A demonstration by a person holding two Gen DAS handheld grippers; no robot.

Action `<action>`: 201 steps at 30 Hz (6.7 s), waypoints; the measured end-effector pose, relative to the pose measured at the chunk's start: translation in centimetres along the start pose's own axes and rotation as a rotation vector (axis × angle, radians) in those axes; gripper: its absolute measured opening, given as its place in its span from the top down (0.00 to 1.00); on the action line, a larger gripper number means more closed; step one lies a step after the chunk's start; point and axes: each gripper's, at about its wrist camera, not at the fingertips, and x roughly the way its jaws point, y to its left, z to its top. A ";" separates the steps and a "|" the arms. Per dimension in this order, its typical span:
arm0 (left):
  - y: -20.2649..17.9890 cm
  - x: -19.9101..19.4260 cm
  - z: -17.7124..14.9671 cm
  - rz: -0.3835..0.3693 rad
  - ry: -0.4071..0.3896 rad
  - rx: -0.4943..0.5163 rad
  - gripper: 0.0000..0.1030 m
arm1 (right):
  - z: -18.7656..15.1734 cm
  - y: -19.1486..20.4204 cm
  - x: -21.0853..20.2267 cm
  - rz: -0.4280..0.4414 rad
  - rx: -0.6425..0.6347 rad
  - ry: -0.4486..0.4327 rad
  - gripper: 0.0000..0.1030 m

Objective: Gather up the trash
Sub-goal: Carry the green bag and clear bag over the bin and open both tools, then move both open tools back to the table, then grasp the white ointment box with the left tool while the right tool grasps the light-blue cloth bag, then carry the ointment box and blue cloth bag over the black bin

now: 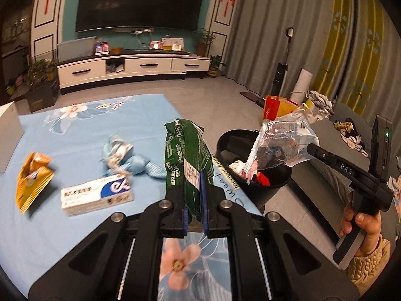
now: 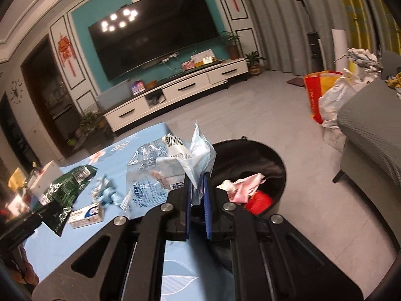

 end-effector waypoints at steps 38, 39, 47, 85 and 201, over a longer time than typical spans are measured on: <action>-11.2 20.7 3.5 -0.115 0.236 0.221 0.72 | -0.3 -5.9 9.3 -0.216 -0.050 0.144 0.63; -11.2 20.6 3.5 -0.115 0.233 0.221 0.66 | -0.3 -5.9 9.3 -0.218 -0.045 0.142 0.52; -10.4 18.2 3.8 -0.097 0.187 0.210 0.39 | 0.0 -5.7 7.6 -0.217 -0.029 0.119 0.42; 14.8 -7.1 -9.3 0.336 0.042 -0.479 0.03 | -7.1 13.1 2.9 0.204 -0.246 0.409 0.06; -2.7 1.3 -1.3 -0.086 0.129 0.048 0.61 | -2.3 -5.7 -0.4 0.121 0.145 0.140 0.69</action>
